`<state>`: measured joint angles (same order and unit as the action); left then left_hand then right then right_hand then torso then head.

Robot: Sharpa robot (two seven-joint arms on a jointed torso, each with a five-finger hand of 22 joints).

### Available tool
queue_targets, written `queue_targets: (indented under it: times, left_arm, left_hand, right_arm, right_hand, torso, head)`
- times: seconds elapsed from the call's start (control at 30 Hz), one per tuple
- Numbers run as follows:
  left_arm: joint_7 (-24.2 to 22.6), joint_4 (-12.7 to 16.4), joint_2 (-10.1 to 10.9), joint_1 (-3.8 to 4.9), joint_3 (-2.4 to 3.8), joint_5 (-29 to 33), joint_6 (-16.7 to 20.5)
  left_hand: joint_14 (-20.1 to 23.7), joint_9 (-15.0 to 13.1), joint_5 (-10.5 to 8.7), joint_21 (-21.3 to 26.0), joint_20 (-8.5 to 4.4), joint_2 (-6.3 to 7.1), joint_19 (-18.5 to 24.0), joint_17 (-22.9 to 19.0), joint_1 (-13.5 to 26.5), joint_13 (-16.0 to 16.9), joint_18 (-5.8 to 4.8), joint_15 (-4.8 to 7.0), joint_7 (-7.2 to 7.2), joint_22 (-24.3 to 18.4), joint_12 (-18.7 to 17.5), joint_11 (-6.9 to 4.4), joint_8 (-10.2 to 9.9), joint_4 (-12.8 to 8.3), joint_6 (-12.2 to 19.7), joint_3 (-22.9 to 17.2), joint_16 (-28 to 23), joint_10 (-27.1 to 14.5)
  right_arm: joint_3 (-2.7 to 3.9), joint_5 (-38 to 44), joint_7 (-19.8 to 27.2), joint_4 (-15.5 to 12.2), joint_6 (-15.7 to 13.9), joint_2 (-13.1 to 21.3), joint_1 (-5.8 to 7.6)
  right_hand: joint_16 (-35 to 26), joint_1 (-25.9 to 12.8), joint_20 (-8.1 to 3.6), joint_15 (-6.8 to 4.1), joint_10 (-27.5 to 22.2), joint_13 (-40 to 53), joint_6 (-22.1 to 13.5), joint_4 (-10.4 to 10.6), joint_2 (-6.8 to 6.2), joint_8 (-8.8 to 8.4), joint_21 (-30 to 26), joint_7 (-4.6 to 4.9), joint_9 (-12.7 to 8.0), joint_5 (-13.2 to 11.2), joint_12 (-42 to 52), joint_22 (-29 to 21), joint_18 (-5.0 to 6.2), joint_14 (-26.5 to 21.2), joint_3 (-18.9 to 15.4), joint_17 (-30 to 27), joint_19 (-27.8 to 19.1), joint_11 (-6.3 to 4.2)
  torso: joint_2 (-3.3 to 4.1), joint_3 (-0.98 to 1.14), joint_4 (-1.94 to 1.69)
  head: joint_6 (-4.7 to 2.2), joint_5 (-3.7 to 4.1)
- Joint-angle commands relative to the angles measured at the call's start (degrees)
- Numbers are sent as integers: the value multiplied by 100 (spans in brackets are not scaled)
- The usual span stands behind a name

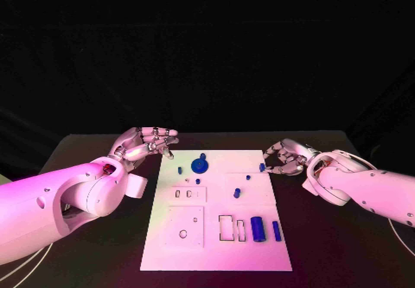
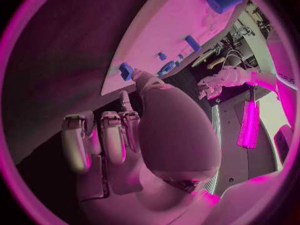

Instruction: Assemble the parts on the task board

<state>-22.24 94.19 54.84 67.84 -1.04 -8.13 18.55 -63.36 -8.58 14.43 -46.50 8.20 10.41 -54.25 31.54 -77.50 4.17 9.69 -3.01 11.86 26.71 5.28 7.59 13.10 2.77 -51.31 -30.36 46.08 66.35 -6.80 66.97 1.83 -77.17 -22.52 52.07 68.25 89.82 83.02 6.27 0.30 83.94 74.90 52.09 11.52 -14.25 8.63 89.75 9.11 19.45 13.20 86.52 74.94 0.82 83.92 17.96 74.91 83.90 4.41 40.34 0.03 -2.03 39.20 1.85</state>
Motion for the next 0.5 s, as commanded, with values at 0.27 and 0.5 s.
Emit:
queue_targets:
  times: [0.27, 0.5]
  left_arm:
    - [-60, -2, -10, 9, 5, 7, -105]
    - [-58, -5, -12, 9, 5, 6, -106]
  left_hand:
    - [32, -9, -15, -21, 4, 7, 45, -5, -34, -4, 67, 0, 3, 5, -6, -7, 36, 5, -21, -28, 18, 49]
    - [32, -9, -15, -21, 4, 7, 45, -5, -34, -4, 67, 0, 3, 5, -6, -7, 36, 5, -21, -28, 18, 49]
  right_arm:
    - [0, 38, 6, 162, 168, -132, -50]
    - [-3, 41, -33, 245, 181, -212, -78]
  right_hand:
    - [18, 36, -4, -13, 301, 1222, 17, 1, 56, -9, 25, 13, -1, 27, 16, 1506, -82, 608, 15, 1509, 610, 12]
    - [18, 47, -5, -18, 331, 1249, 79, 23, 110, 14, 25, 8, 3, 57, 47, 1506, -82, 608, 52, 1509, 610, 11]
  torso:
    - [-6, 1, 12]
    - [-6, 1, 8]
  head:
    - [29, -29]
    - [39, -35]
